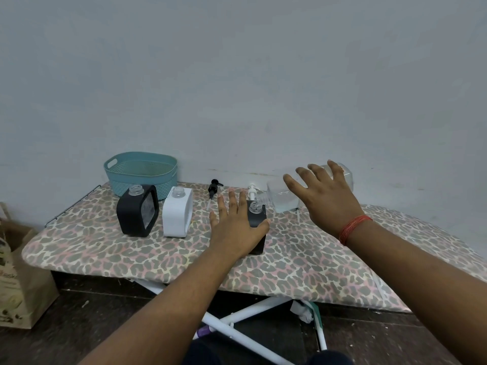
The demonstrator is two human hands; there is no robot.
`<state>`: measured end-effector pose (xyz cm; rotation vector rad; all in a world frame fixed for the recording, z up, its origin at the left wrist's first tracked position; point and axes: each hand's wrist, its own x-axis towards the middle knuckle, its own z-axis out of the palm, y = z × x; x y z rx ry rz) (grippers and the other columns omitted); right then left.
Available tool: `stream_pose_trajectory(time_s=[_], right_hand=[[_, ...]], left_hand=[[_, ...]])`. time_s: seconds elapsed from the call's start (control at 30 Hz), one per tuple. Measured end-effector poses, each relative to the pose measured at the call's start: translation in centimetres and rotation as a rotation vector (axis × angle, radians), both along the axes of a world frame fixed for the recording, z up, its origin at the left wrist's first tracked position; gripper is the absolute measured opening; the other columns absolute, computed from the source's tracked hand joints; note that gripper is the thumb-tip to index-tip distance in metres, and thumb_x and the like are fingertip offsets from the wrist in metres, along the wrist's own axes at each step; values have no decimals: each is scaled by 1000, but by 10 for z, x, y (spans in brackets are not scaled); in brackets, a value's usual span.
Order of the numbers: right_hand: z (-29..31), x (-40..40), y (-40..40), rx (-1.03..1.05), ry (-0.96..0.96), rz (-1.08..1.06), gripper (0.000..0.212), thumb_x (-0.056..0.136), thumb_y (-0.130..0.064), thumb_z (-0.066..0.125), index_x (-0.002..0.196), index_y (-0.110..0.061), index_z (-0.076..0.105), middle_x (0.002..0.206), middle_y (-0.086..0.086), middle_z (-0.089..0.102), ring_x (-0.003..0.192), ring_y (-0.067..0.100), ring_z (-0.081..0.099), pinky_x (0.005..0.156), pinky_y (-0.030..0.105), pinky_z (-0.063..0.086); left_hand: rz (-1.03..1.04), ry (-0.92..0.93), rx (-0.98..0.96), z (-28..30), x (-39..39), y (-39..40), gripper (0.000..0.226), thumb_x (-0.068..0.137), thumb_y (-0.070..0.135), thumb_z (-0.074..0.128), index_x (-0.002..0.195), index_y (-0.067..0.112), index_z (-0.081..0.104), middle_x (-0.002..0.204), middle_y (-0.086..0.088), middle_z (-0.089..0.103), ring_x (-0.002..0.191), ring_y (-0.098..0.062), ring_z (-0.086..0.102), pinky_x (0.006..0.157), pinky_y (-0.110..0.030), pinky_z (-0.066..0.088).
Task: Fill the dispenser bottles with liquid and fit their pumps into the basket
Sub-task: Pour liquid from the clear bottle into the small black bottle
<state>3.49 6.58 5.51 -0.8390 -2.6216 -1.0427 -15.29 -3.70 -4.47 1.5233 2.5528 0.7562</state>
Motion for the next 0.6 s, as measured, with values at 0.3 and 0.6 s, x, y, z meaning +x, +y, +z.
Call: stream_pose_trajectory(time_s=[0.3,0.6], right_hand=[[3,0,0,16,-12,5,80,72,2,61,145,-21,39,140,16,50,129,42,48,109,66,26],[4,-1,2,57,-8,41,77,73,2,57,145,-21,40,139,17,51,128,42,48,109,66,26]], left_hand=[[11,10,-3,-1,0,2,107,72,87,20,157,31,-13,167,2,-18,151,-26,-24,119,-59,-4],[13,32,-10,0,-2,3,106,73,87,19,157,32,-12,167,1,-17,150,-25,-27,118,-60,-4]])
